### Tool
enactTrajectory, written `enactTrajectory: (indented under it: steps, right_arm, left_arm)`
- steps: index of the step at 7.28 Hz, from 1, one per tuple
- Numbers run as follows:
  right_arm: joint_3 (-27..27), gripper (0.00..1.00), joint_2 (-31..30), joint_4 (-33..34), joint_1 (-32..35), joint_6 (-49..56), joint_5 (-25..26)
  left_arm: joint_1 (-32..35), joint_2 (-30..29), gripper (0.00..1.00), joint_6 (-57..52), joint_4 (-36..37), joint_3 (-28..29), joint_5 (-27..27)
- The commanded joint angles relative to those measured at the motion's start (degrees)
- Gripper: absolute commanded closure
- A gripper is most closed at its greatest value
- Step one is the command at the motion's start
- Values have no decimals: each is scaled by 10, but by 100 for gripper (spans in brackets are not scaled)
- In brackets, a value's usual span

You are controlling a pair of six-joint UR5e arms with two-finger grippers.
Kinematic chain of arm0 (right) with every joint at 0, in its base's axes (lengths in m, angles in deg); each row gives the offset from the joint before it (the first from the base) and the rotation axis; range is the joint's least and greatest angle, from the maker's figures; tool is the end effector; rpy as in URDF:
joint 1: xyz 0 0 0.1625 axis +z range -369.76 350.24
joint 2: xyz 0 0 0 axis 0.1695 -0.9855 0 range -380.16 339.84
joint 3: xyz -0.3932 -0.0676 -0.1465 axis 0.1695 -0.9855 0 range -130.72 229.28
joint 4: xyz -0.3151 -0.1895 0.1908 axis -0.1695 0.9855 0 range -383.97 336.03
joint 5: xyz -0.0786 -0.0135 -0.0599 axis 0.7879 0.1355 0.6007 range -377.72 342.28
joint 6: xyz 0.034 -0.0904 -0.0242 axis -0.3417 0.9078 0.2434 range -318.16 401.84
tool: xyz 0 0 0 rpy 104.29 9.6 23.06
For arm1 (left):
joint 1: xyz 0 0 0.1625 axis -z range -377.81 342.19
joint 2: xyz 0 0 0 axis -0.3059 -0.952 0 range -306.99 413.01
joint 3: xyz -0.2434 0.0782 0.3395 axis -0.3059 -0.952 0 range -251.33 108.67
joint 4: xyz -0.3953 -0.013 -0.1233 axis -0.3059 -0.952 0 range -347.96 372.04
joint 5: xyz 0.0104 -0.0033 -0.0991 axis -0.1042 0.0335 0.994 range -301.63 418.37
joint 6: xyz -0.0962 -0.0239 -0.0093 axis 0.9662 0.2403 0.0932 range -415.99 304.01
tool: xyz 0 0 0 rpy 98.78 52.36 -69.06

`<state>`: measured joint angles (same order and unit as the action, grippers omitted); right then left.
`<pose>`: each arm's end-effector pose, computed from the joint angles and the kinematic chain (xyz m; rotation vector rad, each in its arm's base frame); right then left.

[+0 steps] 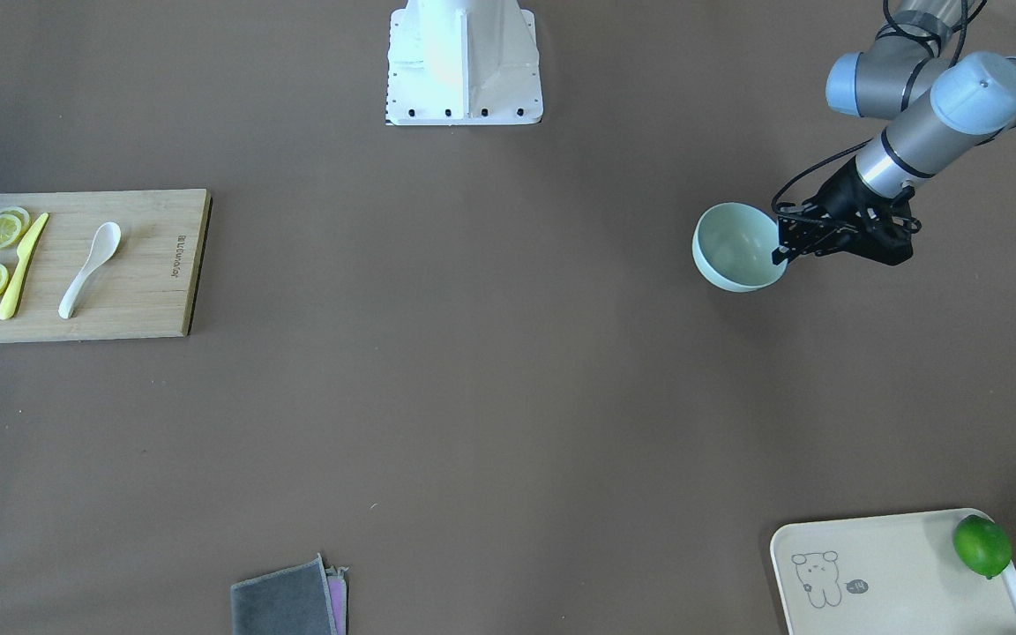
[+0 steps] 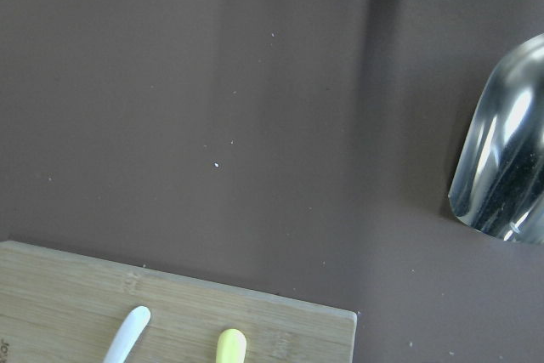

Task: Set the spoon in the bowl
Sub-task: 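Drag the bowl toward table center with left gripper while right arm reaches spoon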

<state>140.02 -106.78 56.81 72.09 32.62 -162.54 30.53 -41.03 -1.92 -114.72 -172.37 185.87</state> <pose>-0.0233 -0.5286 0.5913 0.0687 -0.9736 -0.0944 0.2996 -0.4462 0.4548 0.1328 1.0506 0.0997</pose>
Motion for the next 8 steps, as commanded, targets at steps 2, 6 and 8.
enactTrajectory:
  steps: [2, 6, 8]
  right_arm:
    - [73, 14, -4, 0, -87, -142, 48]
    - [105, 19, -24, -24, -204, -264, 106]
    - [100, 19, -52, -109, -242, -346, 111]
  left_arm:
    - [-96, -170, 100, 149, 213, -40, -95]
    - [-209, -325, 100, 257, 322, 17, -201]
    - [-230, -333, 100, 259, 320, 25, -226]
